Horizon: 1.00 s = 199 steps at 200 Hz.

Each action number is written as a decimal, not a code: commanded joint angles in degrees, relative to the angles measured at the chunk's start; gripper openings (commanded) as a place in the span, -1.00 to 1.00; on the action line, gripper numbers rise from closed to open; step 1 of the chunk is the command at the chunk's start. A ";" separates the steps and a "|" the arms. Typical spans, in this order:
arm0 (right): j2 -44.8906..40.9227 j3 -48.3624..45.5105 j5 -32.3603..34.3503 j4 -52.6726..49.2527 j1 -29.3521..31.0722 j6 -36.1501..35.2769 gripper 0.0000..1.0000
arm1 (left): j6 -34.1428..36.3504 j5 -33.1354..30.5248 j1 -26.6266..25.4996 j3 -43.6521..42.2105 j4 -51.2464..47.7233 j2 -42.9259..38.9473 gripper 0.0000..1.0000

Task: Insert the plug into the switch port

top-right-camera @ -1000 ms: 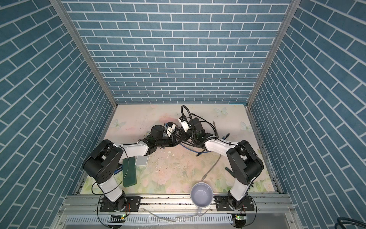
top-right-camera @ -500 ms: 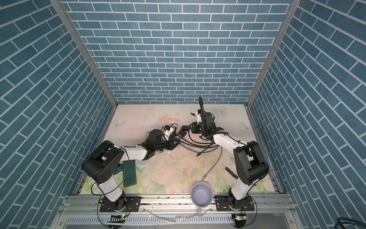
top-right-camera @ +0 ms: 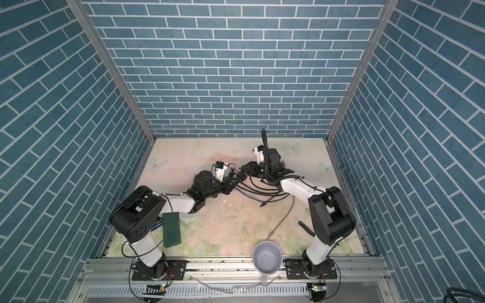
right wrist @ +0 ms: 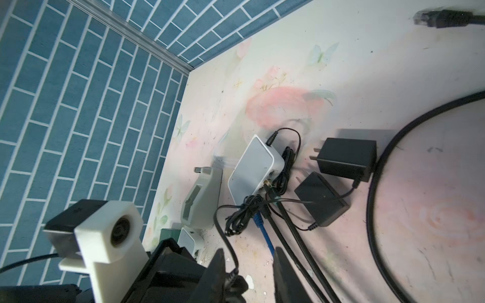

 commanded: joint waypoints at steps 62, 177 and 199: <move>3.98 0.33 -1.84 2.00 3.04 4.18 -0.47 | 0.87 -1.15 -0.18 1.63 3.79 1.85 -0.84; 6.12 0.95 -4.96 4.80 4.53 6.82 -0.81 | 1.24 -2.70 -0.20 1.95 3.81 2.32 -0.84; 6.22 1.26 -4.98 5.27 4.64 6.69 -1.00 | 1.43 -2.96 -0.21 1.98 3.44 2.30 -0.73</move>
